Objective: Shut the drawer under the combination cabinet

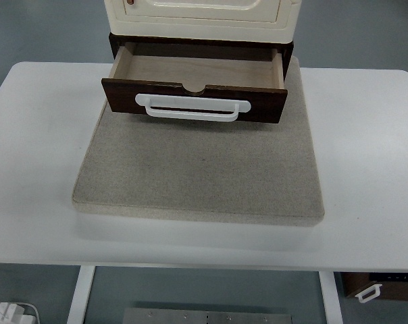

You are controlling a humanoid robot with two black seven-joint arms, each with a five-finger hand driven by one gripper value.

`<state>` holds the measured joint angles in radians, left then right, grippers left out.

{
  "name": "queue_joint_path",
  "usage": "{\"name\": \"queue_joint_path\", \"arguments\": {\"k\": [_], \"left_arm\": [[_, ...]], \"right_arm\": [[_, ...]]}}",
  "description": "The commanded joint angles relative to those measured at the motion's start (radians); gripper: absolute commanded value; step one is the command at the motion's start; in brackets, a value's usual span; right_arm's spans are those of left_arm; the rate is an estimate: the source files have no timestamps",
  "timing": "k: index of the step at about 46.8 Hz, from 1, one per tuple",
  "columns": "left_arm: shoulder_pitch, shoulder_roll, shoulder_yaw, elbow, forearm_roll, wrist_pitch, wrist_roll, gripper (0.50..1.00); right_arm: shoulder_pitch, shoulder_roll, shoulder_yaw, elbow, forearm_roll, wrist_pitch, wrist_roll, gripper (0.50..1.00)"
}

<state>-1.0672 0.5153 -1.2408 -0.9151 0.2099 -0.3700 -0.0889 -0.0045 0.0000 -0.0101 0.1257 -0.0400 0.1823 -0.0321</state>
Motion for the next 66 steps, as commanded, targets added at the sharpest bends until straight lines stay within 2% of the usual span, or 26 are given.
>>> {"name": "queue_joint_path", "arguments": {"k": [1, 8, 20, 36, 61, 66], "left_arm": [[0.003, 0.005, 0.021, -0.059, 0.022, 0.0, 0.0, 1.0], [0.003, 0.022, 0.046, -0.162, 0.025, 0.0, 0.0, 1.0], [-0.014, 0.084, 0.17, -0.37, 0.026, 0.002, 0.0, 1.0], [-0.019, 0.086, 0.331, -0.567, 0.164, 0.006, 0.001, 1.0], [-0.016, 0.117, 0.672, -0.777, 0.396, 0.003, 0.018, 1.0], [-0.016, 0.12, 0.731, -0.788, 0.469, 0.002, 0.046, 1.0]], "right_arm": [[0.0, 0.0, -0.001, 0.0, 0.0, 0.0, 0.0, 0.952], [0.0, 0.0, 0.001, 0.0, 0.0, 0.0, 0.0, 0.952], [0.0, 0.0, 0.001, 0.0, 0.0, 0.0, 0.0, 0.952], [0.0, 0.0, 0.001, 0.0, 0.0, 0.0, 0.0, 0.952], [0.0, 0.0, 0.001, 0.0, 0.0, 0.0, 0.0, 0.952], [0.0, 0.0, -0.001, 0.0, 0.0, 0.0, 0.0, 0.952]]}}
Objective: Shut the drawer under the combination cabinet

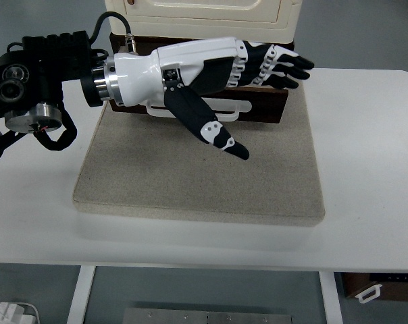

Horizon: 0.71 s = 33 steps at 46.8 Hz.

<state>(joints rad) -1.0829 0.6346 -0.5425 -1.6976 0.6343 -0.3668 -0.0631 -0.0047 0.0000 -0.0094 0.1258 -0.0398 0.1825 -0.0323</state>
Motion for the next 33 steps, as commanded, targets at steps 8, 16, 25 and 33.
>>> {"name": "queue_joint_path", "arguments": {"k": [8, 16, 25, 33], "left_arm": [[-0.002, 0.002, 0.111, -0.004, 0.09, -0.03, 0.107, 1.0], [-0.005, 0.002, 0.13, 0.0, 0.117, -0.075, 0.223, 1.0], [-0.012, 0.0, 0.128, 0.032, 0.122, -0.147, 0.336, 1.0], [-0.028, -0.001, 0.13, 0.072, 0.122, -0.175, 0.371, 1.0]], "right_arm": [[0.0, 0.0, -0.001, 0.0, 0.0, 0.0, 0.0, 0.952], [0.0, 0.0, -0.001, 0.0, 0.0, 0.0, 0.0, 0.952], [0.0, 0.0, 0.0, 0.002, 0.0, 0.0, 0.0, 0.952], [0.0, 0.0, 0.0, 0.0, 0.0, 0.0, 0.0, 0.952]]}}
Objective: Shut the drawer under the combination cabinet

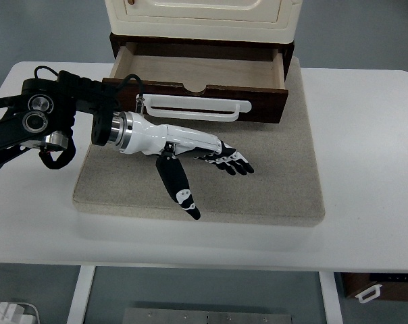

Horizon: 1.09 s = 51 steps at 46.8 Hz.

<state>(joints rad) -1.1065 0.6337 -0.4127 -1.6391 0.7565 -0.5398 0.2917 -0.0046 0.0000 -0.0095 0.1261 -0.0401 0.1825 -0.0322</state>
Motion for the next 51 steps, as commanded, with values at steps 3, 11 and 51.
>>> {"name": "queue_joint_path", "arguments": {"k": [3, 11, 51], "left_arm": [[-0.007, -0.002, 0.0, 0.031, 0.0, -0.006, 0.032, 1.0], [-0.01, -0.005, 0.005, 0.082, 0.012, -0.008, 0.052, 1.0], [-0.058, -0.038, 0.0, 0.274, 0.109, 0.008, 0.052, 1.0]], "right_arm": [[0.0, 0.0, 0.0, 0.0, 0.0, 0.0, 0.0, 0.952], [0.0, 0.0, 0.0, 0.0, 0.0, 0.0, 0.0, 0.952], [0.0, 0.0, 0.0, 0.0, 0.0, 0.0, 0.0, 0.952]]}}
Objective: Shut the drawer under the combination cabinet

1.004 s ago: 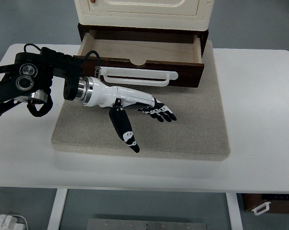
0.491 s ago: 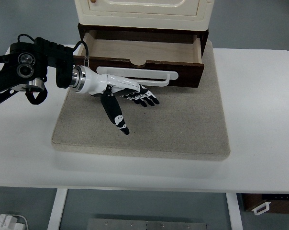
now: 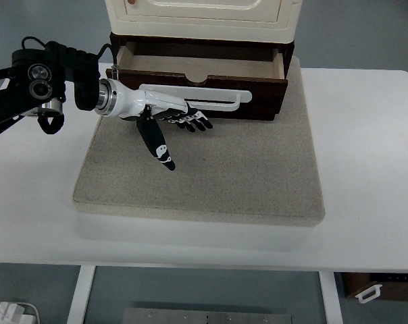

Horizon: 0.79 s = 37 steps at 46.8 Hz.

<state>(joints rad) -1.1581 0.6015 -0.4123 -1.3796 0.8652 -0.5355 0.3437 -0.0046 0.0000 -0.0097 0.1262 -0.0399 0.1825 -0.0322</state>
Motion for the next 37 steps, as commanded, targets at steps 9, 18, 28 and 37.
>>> {"name": "queue_joint_path", "arguments": {"k": [9, 18, 28, 37], "left_arm": [[-0.02, -0.031, -0.009, 0.069, 0.0, 0.018, -0.003, 1.0], [-0.023, -0.034, -0.009, 0.102, 0.001, 0.049, -0.006, 1.0], [-0.022, -0.035, -0.008, 0.119, 0.001, 0.12, -0.012, 1.0], [-0.023, -0.035, -0.009, 0.148, 0.0, 0.129, -0.017, 1.0]], "right_arm": [[0.0, 0.0, 0.0, 0.0, 0.0, 0.0, 0.0, 0.952], [0.0, 0.0, 0.001, 0.0, 0.0, 0.0, 0.0, 0.952], [0.0, 0.0, 0.001, 0.0, 0.0, 0.0, 0.0, 0.952], [0.0, 0.0, 0.0, 0.0, 0.0, 0.0, 0.0, 0.952]]}}
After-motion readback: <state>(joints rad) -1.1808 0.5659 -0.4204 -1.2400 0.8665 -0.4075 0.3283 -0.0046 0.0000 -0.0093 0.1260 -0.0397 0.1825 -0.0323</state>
